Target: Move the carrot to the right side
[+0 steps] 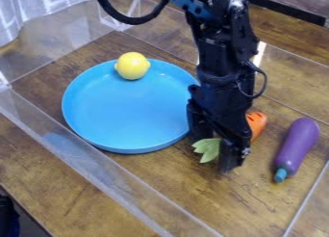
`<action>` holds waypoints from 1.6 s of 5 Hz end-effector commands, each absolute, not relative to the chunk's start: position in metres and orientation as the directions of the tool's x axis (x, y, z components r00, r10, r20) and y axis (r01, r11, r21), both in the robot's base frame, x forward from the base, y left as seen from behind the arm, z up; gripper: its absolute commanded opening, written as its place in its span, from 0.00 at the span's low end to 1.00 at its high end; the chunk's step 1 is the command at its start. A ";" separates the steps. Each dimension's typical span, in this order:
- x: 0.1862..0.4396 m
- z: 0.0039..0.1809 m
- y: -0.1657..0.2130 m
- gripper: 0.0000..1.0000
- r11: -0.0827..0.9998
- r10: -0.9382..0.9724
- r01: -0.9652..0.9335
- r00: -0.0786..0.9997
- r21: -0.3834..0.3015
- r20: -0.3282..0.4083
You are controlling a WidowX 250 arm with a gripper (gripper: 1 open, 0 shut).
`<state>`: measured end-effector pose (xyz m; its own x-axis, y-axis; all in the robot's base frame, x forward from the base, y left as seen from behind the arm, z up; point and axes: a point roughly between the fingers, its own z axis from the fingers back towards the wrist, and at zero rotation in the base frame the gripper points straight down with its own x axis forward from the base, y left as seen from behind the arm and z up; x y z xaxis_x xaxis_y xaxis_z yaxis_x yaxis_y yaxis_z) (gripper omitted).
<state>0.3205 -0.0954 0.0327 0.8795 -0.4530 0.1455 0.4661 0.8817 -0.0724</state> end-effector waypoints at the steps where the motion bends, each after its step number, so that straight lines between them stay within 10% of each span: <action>1: 0.332 0.054 -0.092 1.00 0.891 -0.428 0.449 0.877 -0.060 0.218; 2: 0.334 0.058 -0.093 0.00 0.895 -0.422 0.443 0.879 -0.056 0.222; 3: 0.335 0.062 -0.093 1.00 0.898 -0.415 0.437 0.880 -0.053 0.232; 4: 0.336 0.064 -0.094 1.00 0.902 -0.405 0.429 0.882 -0.052 0.241; 5: 0.338 0.066 -0.094 0.00 0.905 -0.401 0.423 0.883 -0.047 0.243; 6: 0.340 0.069 -0.095 1.00 0.908 -0.393 0.417 0.884 -0.046 0.251; 8: 0.341 0.074 -0.096 1.00 0.915 -0.377 0.401 0.888 -0.043 0.262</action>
